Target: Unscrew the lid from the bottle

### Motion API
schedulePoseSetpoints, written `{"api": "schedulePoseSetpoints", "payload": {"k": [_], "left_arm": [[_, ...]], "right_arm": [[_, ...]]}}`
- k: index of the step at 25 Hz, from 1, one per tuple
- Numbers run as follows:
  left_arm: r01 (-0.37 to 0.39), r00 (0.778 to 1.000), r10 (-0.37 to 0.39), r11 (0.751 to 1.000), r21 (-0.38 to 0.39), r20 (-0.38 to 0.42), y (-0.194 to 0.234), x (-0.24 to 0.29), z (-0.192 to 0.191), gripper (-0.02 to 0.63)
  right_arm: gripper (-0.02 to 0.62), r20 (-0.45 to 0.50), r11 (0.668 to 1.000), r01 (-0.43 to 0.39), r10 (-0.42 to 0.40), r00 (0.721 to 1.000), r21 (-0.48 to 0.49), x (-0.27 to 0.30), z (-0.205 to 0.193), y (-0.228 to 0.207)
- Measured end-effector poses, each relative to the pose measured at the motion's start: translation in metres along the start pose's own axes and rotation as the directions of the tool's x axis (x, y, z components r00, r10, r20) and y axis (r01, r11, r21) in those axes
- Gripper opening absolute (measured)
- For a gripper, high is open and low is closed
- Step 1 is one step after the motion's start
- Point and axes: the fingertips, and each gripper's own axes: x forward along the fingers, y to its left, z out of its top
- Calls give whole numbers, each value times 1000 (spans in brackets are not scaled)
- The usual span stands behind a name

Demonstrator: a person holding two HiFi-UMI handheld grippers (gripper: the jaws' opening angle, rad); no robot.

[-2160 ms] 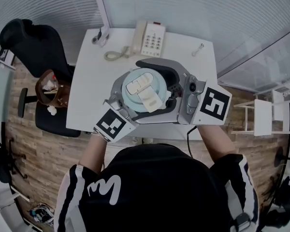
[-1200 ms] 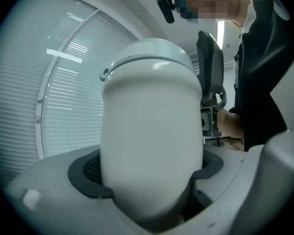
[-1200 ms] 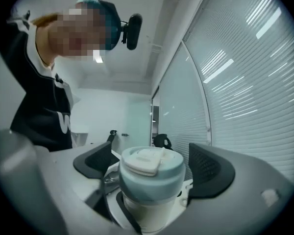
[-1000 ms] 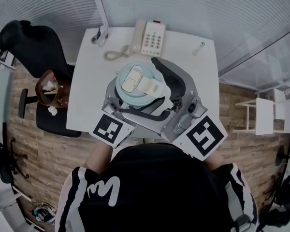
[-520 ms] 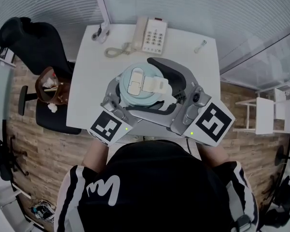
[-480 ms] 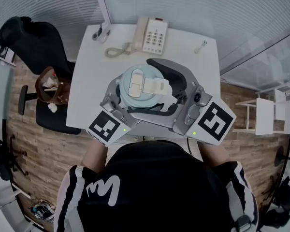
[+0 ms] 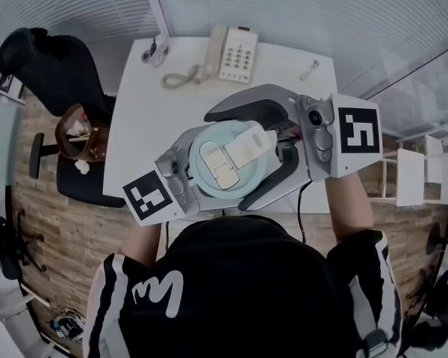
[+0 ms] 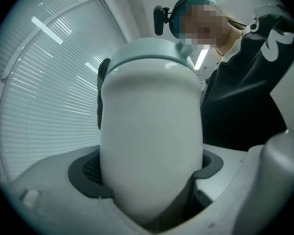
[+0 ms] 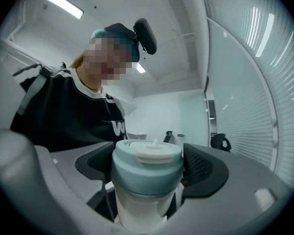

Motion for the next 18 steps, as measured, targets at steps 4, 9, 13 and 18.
{"api": "schedulePoseSetpoints", "payload": {"k": [4, 9, 13, 18], "left_arm": [[108, 994, -108, 994, 6, 3, -17, 6, 4, 468], [128, 991, -127, 992, -17, 43, -22, 10, 9, 469], [8, 998, -6, 1000, -23, 64, -1, 0, 13, 469], [-227, 971, 227, 974, -6, 68, 41, -21, 9, 468]], "right_arm": [[440, 18, 976, -218, 218, 976, 3, -4, 3, 16], [441, 104, 929, -368, 362, 926, 45, -6, 11, 20], [465, 166, 985, -167, 159, 973, 32, -8, 17, -3], [465, 114, 961, 267, -259, 959, -67, -12, 12, -20]]}}
